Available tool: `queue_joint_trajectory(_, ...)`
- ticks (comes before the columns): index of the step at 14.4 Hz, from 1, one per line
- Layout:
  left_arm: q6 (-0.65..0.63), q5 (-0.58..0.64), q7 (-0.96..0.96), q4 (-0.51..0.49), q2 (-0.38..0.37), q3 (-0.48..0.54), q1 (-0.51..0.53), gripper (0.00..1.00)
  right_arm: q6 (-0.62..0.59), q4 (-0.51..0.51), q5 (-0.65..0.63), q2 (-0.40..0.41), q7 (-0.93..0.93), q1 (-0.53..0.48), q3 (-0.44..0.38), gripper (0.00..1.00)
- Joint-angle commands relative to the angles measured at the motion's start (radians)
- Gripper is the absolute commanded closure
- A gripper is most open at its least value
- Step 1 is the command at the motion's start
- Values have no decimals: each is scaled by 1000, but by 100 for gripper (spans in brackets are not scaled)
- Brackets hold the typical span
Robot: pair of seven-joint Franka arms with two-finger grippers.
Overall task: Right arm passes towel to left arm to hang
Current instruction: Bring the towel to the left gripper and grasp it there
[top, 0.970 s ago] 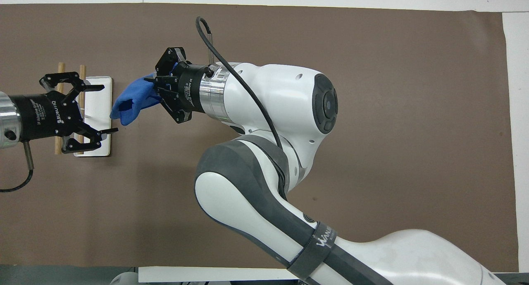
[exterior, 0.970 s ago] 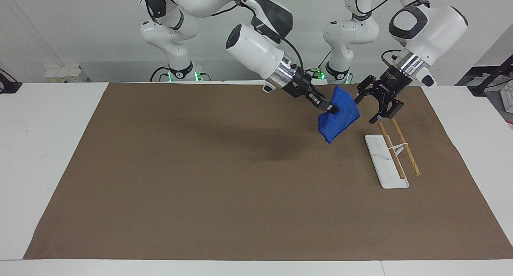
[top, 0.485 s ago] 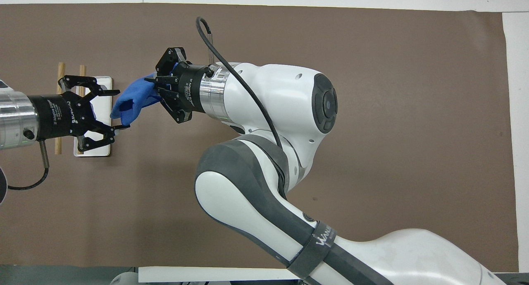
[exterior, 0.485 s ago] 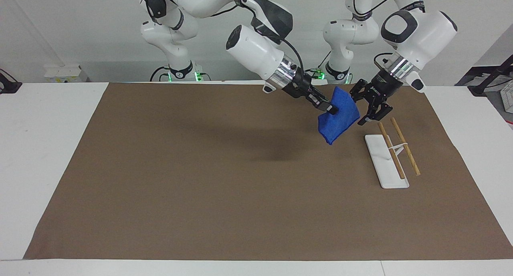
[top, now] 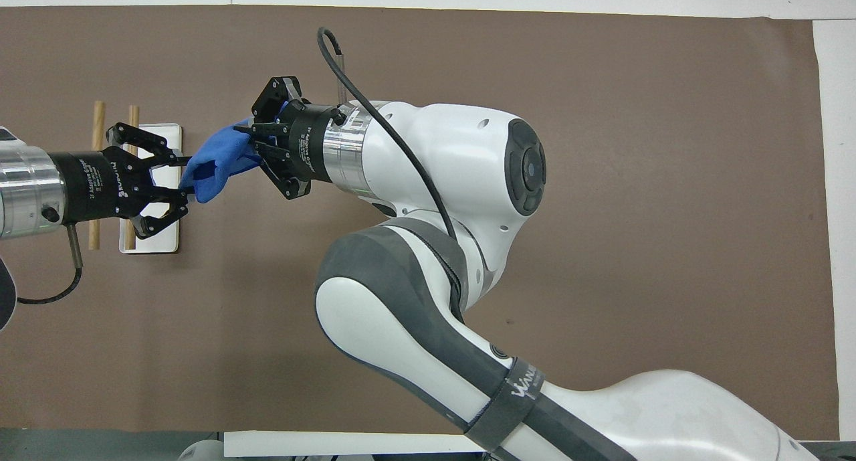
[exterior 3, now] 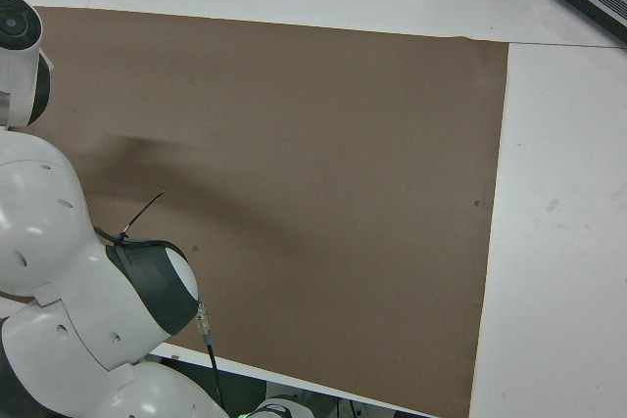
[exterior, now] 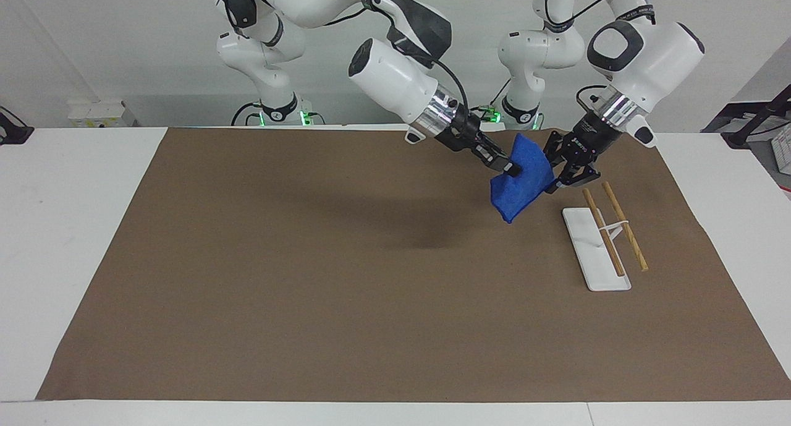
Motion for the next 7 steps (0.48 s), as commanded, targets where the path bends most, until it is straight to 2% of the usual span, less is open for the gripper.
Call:
queue_joint_trajectory(1, 19, -10, 61, -10, -1, 7, -4, 100, 3, 17, -3, 12, 5, -10, 15, 100)
queue_joint_trajectory(7, 22, -10, 65, -3, 2, 8, -3, 100, 1, 17, -3, 12, 5, -10, 15, 100)
